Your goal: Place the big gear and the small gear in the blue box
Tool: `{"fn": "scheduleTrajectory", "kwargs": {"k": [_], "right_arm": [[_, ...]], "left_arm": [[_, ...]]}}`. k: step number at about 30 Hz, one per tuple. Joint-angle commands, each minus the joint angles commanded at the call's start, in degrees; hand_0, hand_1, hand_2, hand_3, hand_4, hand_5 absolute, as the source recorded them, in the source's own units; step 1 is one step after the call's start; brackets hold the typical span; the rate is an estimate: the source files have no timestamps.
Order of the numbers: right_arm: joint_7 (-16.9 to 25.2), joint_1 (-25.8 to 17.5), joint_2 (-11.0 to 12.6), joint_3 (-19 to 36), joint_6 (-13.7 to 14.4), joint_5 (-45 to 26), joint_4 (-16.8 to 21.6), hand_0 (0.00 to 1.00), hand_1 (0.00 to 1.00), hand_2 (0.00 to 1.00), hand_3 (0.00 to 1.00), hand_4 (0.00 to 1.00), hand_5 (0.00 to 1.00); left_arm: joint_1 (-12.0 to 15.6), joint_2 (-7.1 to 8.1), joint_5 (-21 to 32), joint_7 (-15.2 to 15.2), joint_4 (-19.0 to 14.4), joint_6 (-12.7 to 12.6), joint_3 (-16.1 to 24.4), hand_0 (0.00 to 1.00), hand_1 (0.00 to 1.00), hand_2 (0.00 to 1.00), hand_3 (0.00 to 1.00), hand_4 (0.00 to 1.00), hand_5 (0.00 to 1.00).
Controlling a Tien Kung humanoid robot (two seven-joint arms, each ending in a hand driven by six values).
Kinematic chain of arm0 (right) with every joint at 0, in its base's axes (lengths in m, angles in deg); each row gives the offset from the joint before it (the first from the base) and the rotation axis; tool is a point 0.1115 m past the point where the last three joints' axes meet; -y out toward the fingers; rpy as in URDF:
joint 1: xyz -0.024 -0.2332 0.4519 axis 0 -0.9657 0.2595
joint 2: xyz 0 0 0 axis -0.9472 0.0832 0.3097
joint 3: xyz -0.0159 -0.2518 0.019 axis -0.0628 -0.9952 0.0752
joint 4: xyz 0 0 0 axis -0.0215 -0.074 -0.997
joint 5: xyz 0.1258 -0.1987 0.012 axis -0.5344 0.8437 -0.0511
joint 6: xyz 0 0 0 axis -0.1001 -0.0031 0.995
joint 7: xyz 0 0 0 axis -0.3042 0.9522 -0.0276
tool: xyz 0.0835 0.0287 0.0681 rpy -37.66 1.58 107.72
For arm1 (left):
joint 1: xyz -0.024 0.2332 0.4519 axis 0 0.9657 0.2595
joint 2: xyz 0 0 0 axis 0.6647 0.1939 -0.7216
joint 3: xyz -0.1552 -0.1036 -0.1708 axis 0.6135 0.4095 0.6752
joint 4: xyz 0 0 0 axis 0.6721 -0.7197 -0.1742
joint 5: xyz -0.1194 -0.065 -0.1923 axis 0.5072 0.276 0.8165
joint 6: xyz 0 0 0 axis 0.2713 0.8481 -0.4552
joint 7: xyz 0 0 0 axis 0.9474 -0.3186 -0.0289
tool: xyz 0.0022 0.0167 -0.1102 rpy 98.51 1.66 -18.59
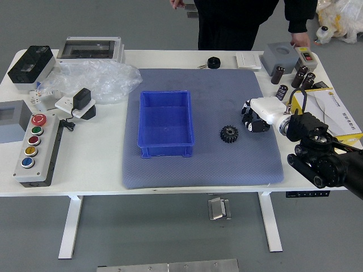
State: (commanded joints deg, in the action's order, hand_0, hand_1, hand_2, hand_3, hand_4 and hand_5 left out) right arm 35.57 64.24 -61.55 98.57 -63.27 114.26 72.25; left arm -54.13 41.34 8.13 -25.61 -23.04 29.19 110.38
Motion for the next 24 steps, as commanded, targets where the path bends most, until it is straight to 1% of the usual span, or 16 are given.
{"fn": "scheduleTrajectory", "kwargs": {"k": [1, 6, 7, 15, 18, 19, 21, 24], "right_arm": [[0.0, 0.0, 0.0, 0.0, 0.1, 0.0, 0.0, 0.582, 0.447, 0.528, 0.614, 0.514, 0.186], [0.0, -0.1, 0.0, 0.0, 0.5, 0.0, -0.1, 0.582, 0.447, 0.528, 0.614, 0.514, 0.186], [0.0, -0.1, 0.0, 0.0, 0.5, 0.0, 0.0, 0.576, 0.436, 0.521, 0.611, 0.526, 0.207], [-0.5, 0.2, 0.9, 1.0, 0.4, 0.4, 1.2, 0.581, 0.438, 0.523, 0.613, 0.516, 0.193], [-0.8, 0.4, 1.7, 1.9, 0.1, 1.1, 2.4, 0.581, 0.438, 0.523, 0.613, 0.516, 0.193], [-1.0, 0.4, 2.0, 2.3, 0.0, 1.4, 2.9, 0.591, 0.444, 0.524, 0.617, 0.495, 0.165], [-1.3, 0.5, 2.8, 3.0, -0.2, 2.1, 4.1, 0.591, 0.444, 0.524, 0.617, 0.495, 0.165], [-2.1, 0.7, 4.6, 4.7, -0.6, 3.5, 7.1, 0.591, 0.444, 0.524, 0.617, 0.495, 0.165]], "left_arm": [[0.0, 0.0, 0.0, 0.0, 0.0, 0.0, 0.0, 0.903, 0.893, 0.865, 0.871, 0.792, 0.336], [0.0, -0.01, 0.1, 0.0, 0.0, 0.0, 0.0, 0.903, 0.893, 0.865, 0.871, 0.792, 0.336], [0.0, -0.01, 0.1, 0.0, 0.0, 0.0, 0.0, 0.902, 0.893, 0.863, 0.871, 0.792, 0.335], [0.1, 0.05, 0.2, 0.0, 0.0, 0.0, 0.1, 0.902, 0.892, 0.864, 0.87, 0.792, 0.335], [0.1, 0.11, 0.3, -0.1, 0.0, -0.1, 0.1, 0.902, 0.892, 0.864, 0.87, 0.792, 0.335], [0.1, 0.14, 0.3, -0.1, 0.0, -0.1, 0.1, 0.902, 0.891, 0.862, 0.87, 0.792, 0.336], [0.2, 0.21, 0.4, -0.1, 0.0, -0.1, 0.2, 0.902, 0.891, 0.862, 0.87, 0.792, 0.336], [0.3, 0.42, 0.5, -0.1, 0.0, -0.1, 0.3, 0.902, 0.891, 0.862, 0.87, 0.792, 0.336]]}}
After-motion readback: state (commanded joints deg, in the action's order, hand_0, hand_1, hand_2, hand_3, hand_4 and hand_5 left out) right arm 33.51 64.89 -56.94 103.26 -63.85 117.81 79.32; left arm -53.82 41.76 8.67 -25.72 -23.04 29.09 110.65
